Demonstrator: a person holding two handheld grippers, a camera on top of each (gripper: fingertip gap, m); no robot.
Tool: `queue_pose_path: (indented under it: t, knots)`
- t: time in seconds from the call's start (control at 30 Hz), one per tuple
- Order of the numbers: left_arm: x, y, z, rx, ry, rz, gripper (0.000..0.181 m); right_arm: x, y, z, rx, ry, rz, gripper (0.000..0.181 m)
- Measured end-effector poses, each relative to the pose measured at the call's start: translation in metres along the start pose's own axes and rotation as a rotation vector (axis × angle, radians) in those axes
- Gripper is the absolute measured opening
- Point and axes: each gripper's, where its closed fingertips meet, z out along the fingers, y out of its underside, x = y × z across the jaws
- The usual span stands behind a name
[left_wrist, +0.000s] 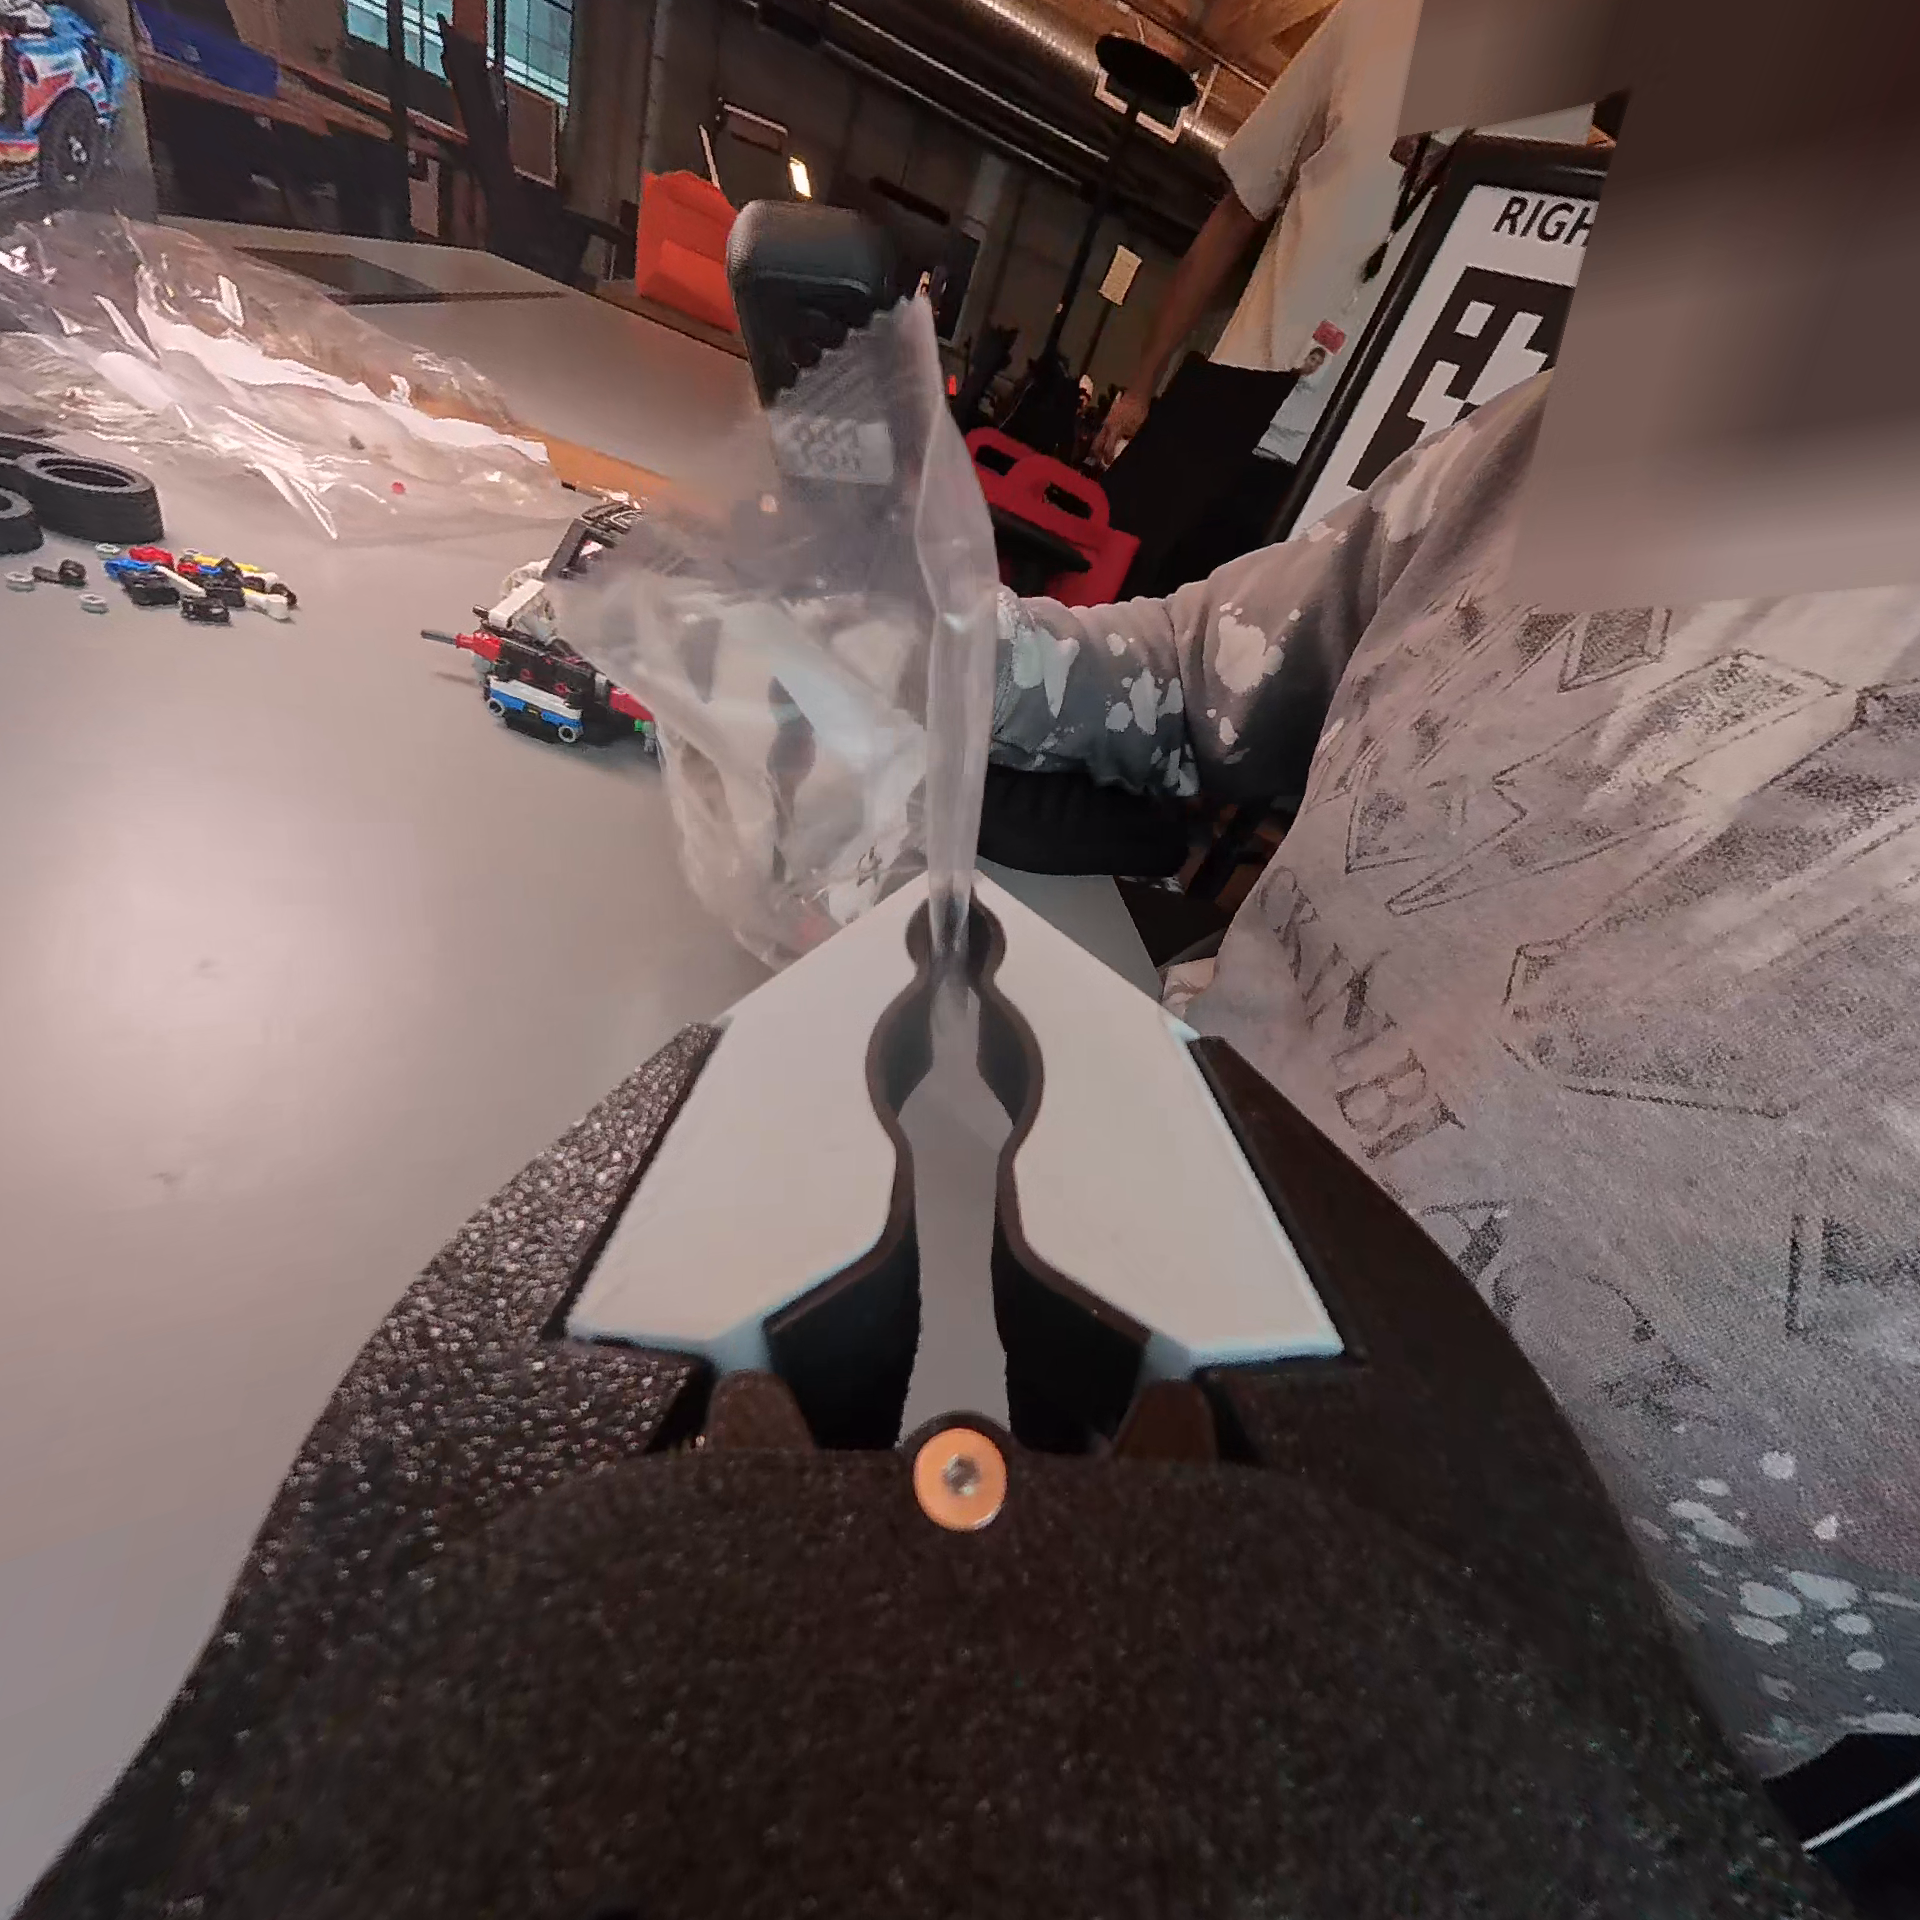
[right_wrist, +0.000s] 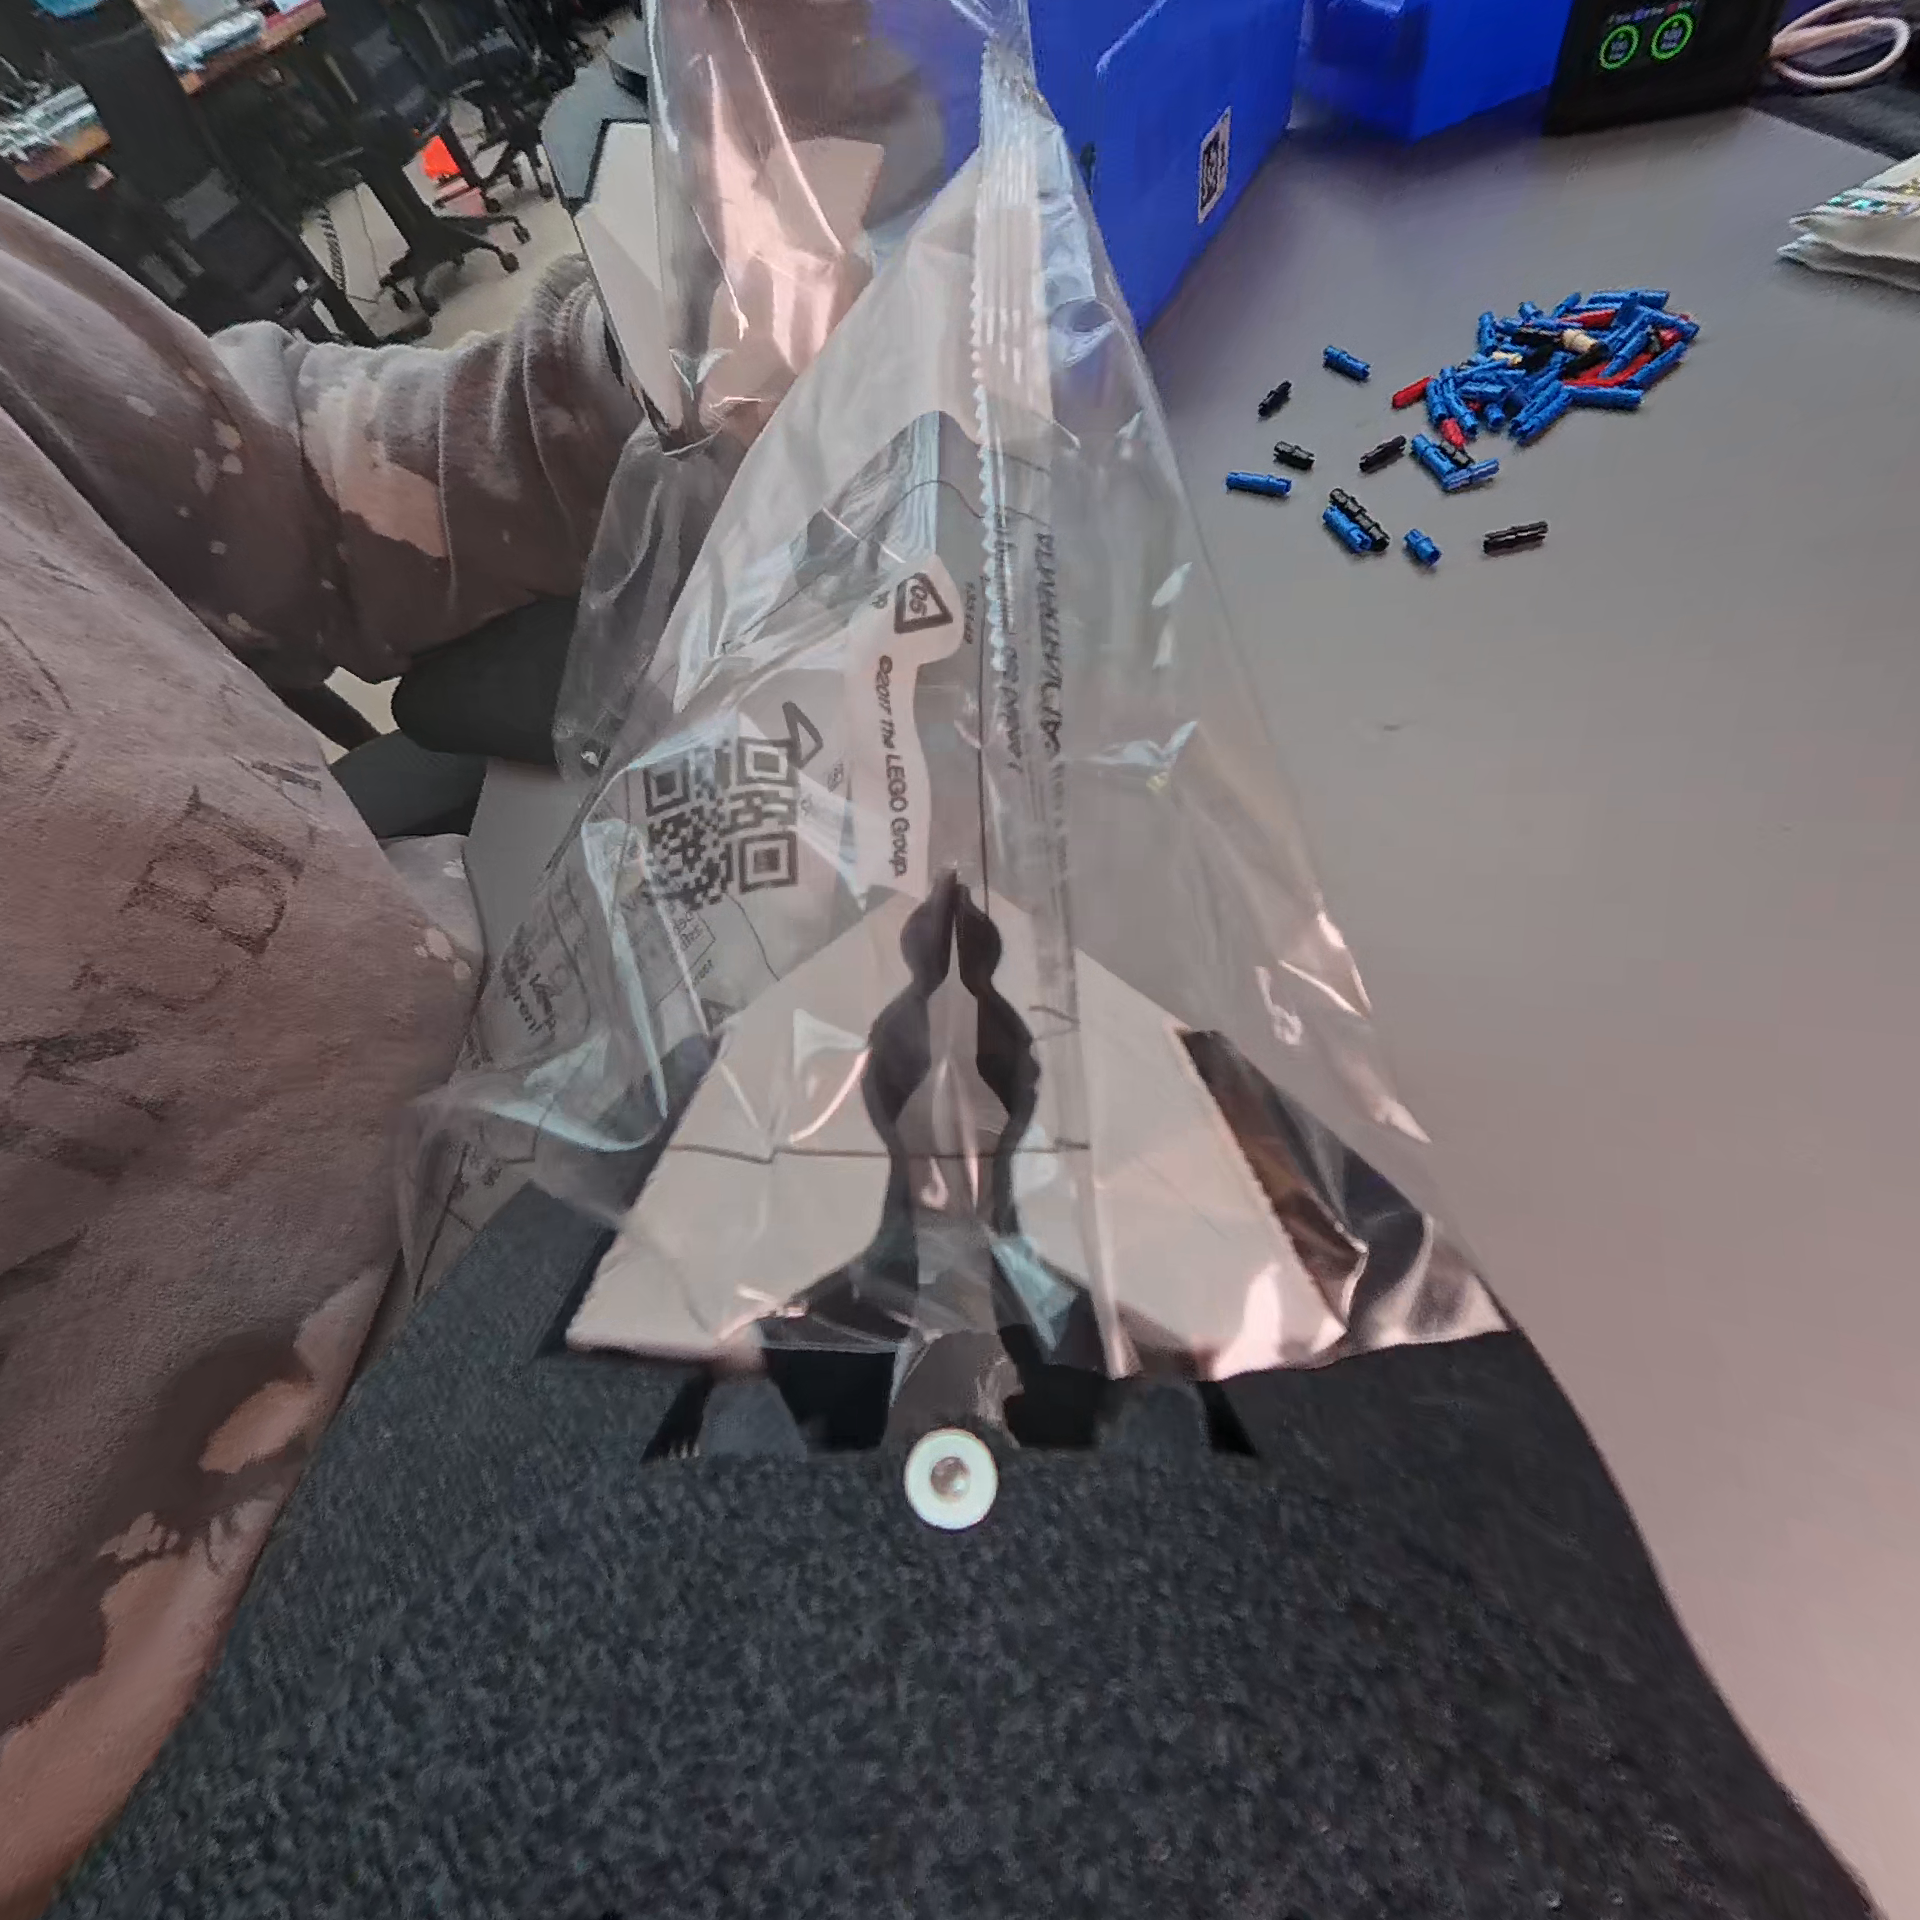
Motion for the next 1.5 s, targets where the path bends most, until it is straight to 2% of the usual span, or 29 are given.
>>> queue_pose_path:
  t: [0.13,0.27,0.4,0.53,0.67,0.9,1.07,1.5]
  knots:
    - [-0.005,-0.002,-0.005,0.004,-0.027,0.001,0.000,0.000,-0.005,-0.009,0.038,-0.004,-0.040,0.000]
    - [-0.021,-0.006,-0.025,0.008,-0.122,-0.003,0.000,-0.005,-0.014,-0.029,0.126,-0.047,-0.050,0.000]
    - [-0.044,-0.002,-0.046,0.011,-0.229,-0.101,0.000,0.013,-0.022,-0.062,0.162,0.009,-0.023,0.000]
    - [-0.067,0.005,-0.062,0.039,-0.334,-0.266,0.000,0.032,-0.027,-0.108,0.162,0.104,0.028,0.000]
    - [-0.080,0.016,-0.059,0.023,-0.381,-0.336,0.000,0.045,-0.019,-0.141,0.129,0.190,0.126,0.000]
    - [-0.094,0.017,-0.056,0.030,-0.455,-0.353,0.000,0.032,-0.011,-0.167,0.077,0.227,0.177,0.000]
    - [-0.096,0.016,-0.055,0.033,-0.473,-0.341,0.000,0.018,-0.006,-0.166,0.064,0.187,0.218,0.000]
    - [-0.083,0.001,-0.062,0.038,-0.462,-0.199,0.000,0.018,0.043,-0.110,-0.093,0.125,0.280,0.000]
